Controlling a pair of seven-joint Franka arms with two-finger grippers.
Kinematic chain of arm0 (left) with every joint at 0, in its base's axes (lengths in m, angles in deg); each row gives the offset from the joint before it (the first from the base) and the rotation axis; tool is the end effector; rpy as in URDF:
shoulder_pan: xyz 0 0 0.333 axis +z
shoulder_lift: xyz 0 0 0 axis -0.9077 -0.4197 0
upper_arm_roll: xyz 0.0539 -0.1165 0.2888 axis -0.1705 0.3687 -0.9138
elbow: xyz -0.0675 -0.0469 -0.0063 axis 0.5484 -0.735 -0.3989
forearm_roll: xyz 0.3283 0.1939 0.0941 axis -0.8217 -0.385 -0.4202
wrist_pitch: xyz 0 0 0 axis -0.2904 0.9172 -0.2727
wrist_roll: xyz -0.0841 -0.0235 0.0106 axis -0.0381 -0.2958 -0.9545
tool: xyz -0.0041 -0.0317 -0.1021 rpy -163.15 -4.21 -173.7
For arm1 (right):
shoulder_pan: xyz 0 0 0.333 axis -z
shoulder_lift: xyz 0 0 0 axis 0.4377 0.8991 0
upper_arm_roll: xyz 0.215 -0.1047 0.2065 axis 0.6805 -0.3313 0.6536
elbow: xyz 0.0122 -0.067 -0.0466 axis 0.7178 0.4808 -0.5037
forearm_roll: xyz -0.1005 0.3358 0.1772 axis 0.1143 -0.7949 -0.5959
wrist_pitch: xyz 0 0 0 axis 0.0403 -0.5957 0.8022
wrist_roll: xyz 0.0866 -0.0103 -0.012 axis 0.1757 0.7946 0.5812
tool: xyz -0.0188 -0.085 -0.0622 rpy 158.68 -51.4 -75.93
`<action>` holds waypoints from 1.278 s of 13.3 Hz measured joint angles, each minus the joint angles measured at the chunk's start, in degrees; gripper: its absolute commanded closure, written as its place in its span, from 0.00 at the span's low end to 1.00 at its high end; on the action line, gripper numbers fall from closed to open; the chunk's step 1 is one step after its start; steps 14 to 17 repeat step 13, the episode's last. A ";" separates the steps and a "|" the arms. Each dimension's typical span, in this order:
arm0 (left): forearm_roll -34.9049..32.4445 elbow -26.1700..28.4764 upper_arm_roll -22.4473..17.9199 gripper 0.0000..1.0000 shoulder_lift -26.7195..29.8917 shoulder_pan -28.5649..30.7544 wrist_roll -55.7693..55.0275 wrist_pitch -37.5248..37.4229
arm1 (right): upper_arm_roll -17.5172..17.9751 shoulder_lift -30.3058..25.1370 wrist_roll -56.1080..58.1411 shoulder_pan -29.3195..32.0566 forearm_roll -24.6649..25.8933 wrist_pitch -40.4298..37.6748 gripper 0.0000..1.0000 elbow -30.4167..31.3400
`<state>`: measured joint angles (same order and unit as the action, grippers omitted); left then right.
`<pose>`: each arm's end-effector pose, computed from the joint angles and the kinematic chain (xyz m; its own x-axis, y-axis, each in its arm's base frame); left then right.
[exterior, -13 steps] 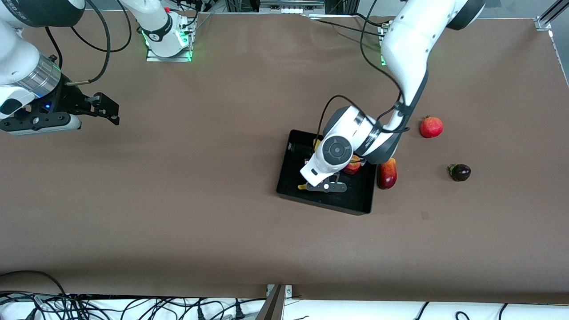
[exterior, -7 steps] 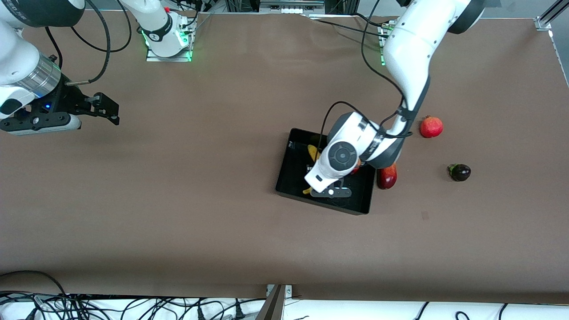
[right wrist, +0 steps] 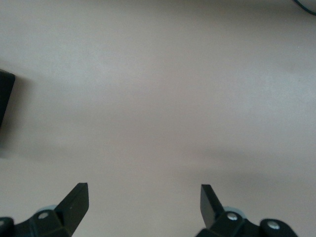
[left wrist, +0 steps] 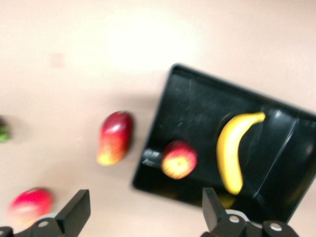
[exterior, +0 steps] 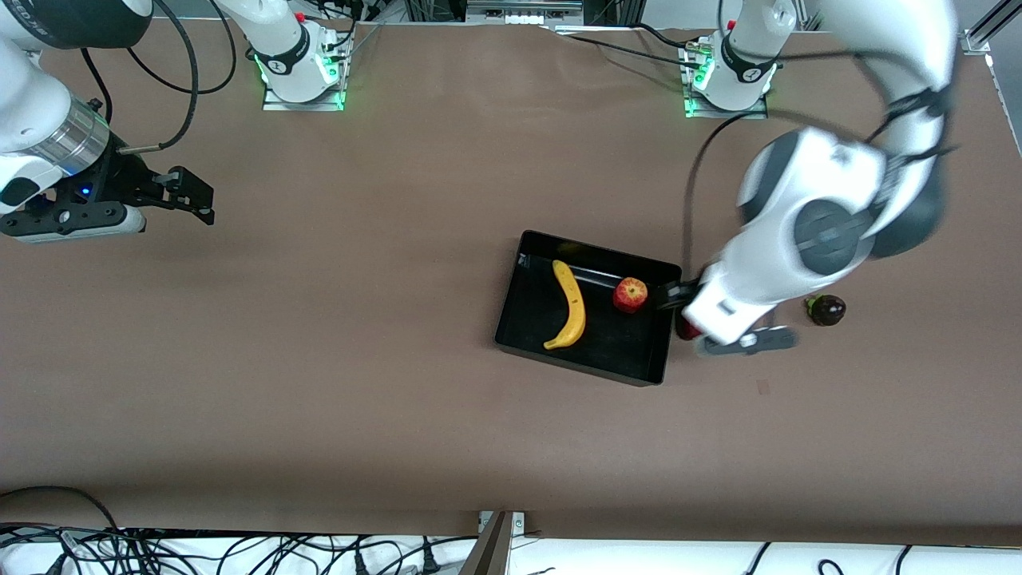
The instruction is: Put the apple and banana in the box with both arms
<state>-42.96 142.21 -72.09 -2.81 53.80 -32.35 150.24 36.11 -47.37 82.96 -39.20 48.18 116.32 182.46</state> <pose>0.6502 -0.2001 0.4662 0.9847 0.0843 -0.1524 0.0864 -0.9962 0.0070 0.5711 0.0780 0.5782 0.9914 0.1226 0.0451 0.1229 -0.9924 -0.0043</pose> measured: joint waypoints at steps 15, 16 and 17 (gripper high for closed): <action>-0.05 19.53 -6.78 0.00 27.02 10.03 19.00 -5.13 | 0.00 0.04 0.00 0.00 0.00 -0.01 0.00 -0.06; -0.05 19.53 -6.78 0.00 27.02 10.03 19.00 -5.13 | 0.00 0.04 0.00 0.00 0.00 -0.01 0.00 -0.06; -0.05 19.53 -6.78 0.00 27.02 10.03 19.00 -5.13 | 0.00 0.04 0.00 0.00 0.00 -0.01 0.00 -0.06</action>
